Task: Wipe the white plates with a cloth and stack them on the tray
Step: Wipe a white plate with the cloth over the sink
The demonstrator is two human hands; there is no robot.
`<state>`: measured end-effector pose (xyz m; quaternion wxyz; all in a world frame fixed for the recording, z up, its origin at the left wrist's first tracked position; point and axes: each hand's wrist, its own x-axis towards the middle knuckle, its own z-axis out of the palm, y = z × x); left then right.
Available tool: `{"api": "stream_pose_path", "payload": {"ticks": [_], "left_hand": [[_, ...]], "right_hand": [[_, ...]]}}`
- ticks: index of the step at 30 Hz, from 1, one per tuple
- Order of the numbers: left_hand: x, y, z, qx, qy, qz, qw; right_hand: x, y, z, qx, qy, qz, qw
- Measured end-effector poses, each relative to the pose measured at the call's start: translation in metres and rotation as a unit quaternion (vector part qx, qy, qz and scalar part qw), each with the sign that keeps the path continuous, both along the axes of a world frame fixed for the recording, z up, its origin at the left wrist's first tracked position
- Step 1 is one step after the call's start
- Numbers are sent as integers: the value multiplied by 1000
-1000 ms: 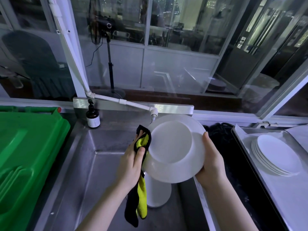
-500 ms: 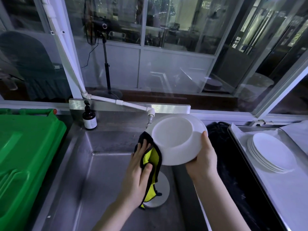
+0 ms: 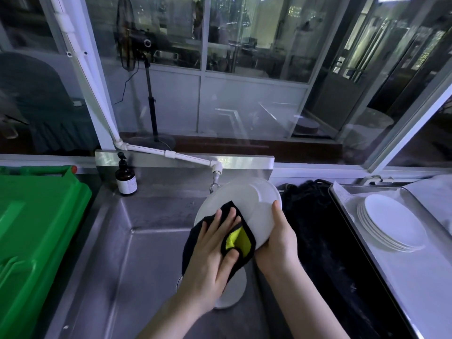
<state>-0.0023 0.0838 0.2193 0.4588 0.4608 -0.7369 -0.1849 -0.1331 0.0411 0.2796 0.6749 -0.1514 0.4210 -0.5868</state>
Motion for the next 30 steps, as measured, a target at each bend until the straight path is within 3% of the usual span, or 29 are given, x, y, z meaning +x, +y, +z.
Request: {"api": "stream_pose_path", "payload": {"ticks": [4, 14, 18, 25, 28, 30], "left_hand": [[-3, 9, -4, -27, -59, -4, 998], [-11, -33, 37, 57, -3, -71, 996], [-9, -48, 40, 112, 40, -19, 993], [-20, -13, 19, -12, -31, -70, 997], [-19, -22, 17, -11, -35, -68, 997], [-17, -32, 18, 22, 17, -60, 998]], "right_hand": [[0, 2, -4, 21, 8, 16, 1000], [7, 17, -19, -65, 73, 79, 992], [10, 24, -26, -65, 92, 88, 990], [0, 14, -15, -39, 69, 67, 995], [1, 16, -14, -34, 72, 76, 994], [2, 18, -15, -55, 91, 73, 992]]}}
